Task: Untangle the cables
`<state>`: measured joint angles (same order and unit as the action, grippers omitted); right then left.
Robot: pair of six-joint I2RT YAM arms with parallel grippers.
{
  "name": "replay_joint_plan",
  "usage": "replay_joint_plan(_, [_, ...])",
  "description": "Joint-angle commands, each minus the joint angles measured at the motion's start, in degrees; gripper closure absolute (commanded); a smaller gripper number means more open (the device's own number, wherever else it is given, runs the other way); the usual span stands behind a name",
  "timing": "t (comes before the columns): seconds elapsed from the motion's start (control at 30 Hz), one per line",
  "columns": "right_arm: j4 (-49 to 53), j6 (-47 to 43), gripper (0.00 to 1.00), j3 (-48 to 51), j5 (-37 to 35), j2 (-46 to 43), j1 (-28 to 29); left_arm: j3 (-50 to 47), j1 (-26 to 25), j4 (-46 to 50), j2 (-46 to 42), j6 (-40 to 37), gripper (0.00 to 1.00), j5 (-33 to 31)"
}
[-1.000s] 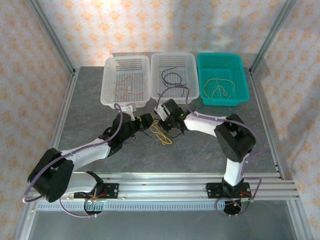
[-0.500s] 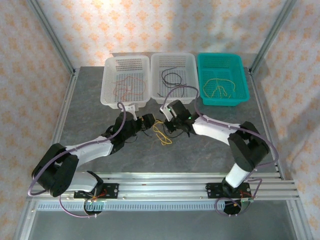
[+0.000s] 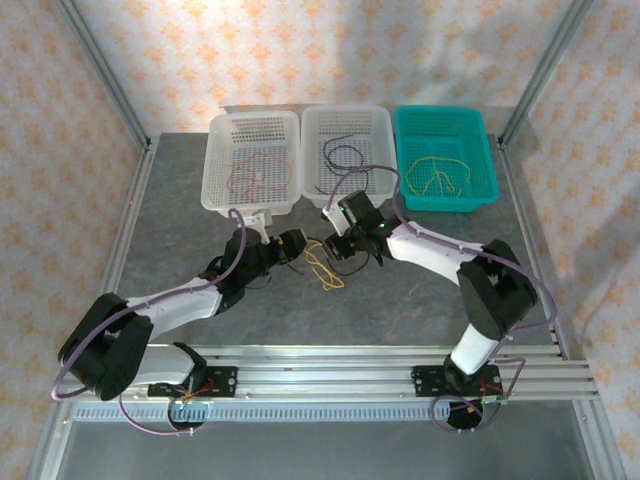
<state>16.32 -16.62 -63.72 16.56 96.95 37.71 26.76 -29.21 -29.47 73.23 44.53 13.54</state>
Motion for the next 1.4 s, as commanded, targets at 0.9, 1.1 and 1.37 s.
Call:
replay_joint_plan(0.9, [3.74, -2.62, 0.92, -7.78, -1.23, 11.94, 0.52, -5.13, 5.14, -6.59, -1.42, 3.9, 0.32, 5.94])
replay_joint_plan(1.1, [1.6, -1.41, 1.0, -3.9, -4.6, 4.98, 0.52, -1.37, 3.86, -6.0, 3.2, 2.71, 0.31, 7.29])
replay_joint_plan(1.37, [-1.6, 2.43, 1.0, 1.16, -7.75, -6.11, 0.31, 4.33, 0.33, -6.9, 10.07, 2.05, 0.22, 7.38])
